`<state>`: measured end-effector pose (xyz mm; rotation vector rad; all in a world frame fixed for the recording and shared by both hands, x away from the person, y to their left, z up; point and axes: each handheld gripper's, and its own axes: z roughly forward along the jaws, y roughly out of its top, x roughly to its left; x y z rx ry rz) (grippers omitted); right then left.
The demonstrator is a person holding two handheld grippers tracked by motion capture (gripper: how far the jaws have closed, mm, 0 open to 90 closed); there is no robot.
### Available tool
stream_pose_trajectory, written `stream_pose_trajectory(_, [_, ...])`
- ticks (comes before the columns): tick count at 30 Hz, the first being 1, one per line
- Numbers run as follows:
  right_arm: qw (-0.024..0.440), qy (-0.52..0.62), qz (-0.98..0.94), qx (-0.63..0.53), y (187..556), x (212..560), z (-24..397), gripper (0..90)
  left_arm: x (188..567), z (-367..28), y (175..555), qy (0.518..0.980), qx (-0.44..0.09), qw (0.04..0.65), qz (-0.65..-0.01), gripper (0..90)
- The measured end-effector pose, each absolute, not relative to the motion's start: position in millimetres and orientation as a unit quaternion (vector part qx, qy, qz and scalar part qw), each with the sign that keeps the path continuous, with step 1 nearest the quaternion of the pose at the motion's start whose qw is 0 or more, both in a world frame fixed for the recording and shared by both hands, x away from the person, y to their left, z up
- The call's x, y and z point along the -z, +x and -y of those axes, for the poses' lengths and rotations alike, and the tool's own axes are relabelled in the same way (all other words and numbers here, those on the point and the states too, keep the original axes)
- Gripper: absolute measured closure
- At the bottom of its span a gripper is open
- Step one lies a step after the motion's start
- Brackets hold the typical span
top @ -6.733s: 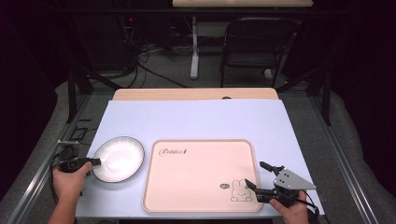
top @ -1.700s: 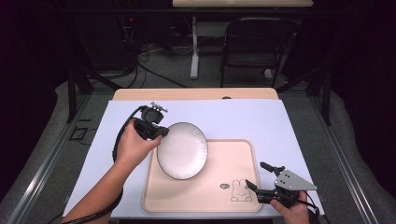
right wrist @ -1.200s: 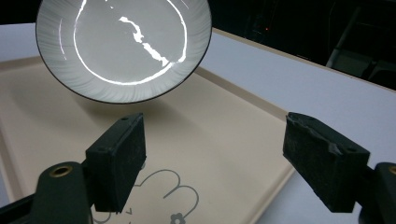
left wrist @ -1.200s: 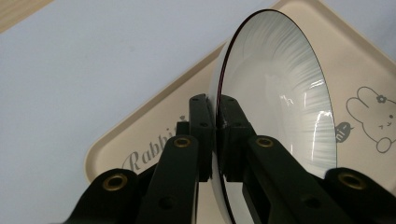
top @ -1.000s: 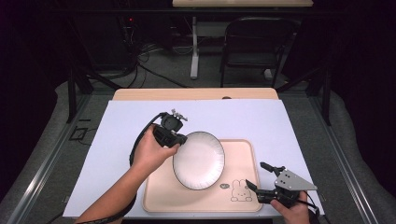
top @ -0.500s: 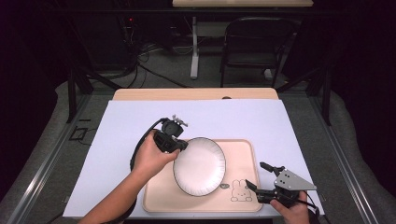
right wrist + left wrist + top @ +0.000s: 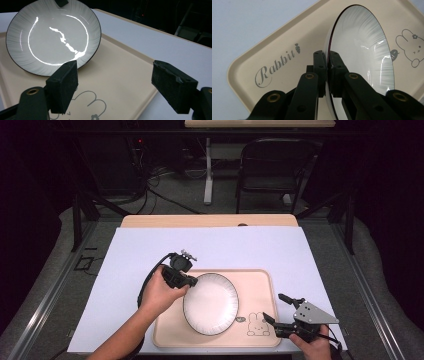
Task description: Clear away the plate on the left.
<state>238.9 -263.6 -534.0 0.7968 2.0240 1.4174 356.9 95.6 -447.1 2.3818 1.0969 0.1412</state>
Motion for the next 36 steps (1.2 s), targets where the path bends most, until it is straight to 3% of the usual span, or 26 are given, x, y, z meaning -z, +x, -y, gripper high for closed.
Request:
stream_pose_trajectory(15, [0.268,0.296,-0.751,-0.526,239,534,264,20.8,457,-102,360,0.870,-0.053,0.253,-0.419,86.4])
stream_pose_trajectory(36, [0.267,0.297,-0.751,-0.525,240,535,264,20.8,500,-135,371,0.829,0.006,0.276,-0.487,85.4])
